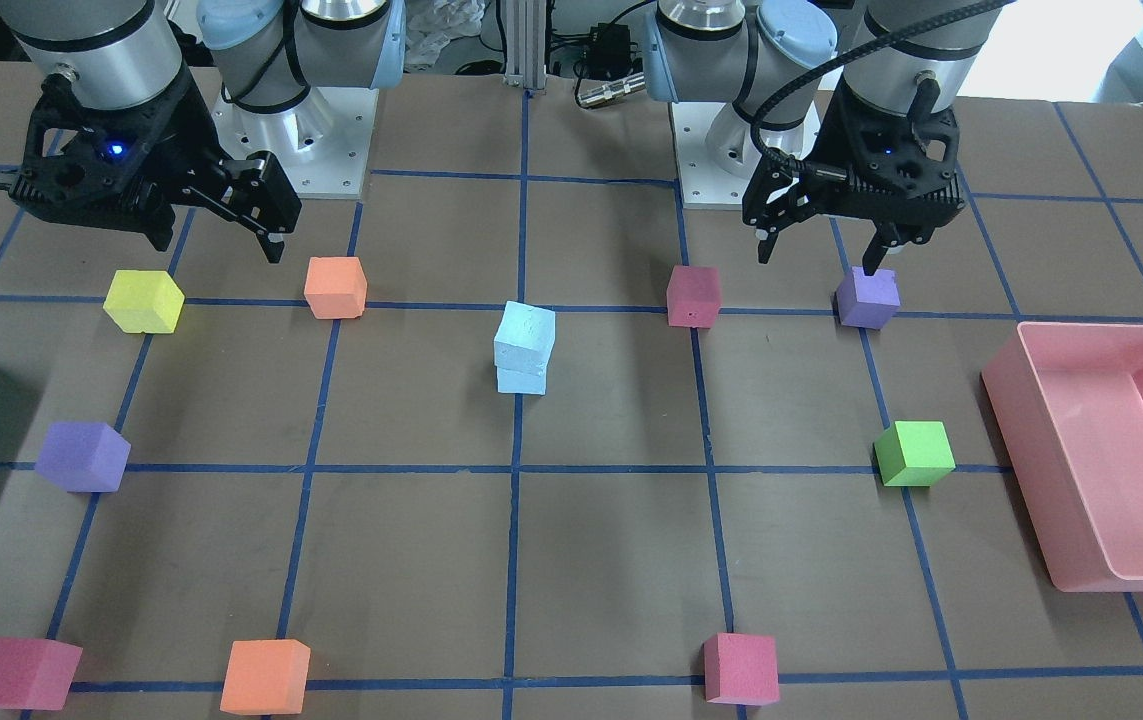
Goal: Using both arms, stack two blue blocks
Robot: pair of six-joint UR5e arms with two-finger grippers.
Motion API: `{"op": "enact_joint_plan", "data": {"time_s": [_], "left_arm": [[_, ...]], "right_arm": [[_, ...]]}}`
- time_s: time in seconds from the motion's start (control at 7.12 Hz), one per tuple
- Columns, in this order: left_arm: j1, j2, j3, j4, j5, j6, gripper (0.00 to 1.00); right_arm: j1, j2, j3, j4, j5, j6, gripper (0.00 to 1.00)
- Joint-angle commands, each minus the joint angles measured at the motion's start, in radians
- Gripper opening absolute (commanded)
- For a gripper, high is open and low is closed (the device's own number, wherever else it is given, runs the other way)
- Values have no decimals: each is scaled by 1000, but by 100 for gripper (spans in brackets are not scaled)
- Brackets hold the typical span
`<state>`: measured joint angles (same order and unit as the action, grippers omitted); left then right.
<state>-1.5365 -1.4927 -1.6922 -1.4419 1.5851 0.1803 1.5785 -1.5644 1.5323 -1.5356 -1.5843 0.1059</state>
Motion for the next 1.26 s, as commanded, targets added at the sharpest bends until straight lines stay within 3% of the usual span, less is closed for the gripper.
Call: {"op": "enact_joint_plan", "data": {"time_s": [0.0, 1.12], "left_arm": [[1, 5, -29, 0, -2, -1, 100], [-1, 52, -38, -9, -5, 2, 100]], "right_arm": [[0, 0, 0, 0, 0, 0, 100], [0, 3, 2, -3, 0, -2, 100]]}}
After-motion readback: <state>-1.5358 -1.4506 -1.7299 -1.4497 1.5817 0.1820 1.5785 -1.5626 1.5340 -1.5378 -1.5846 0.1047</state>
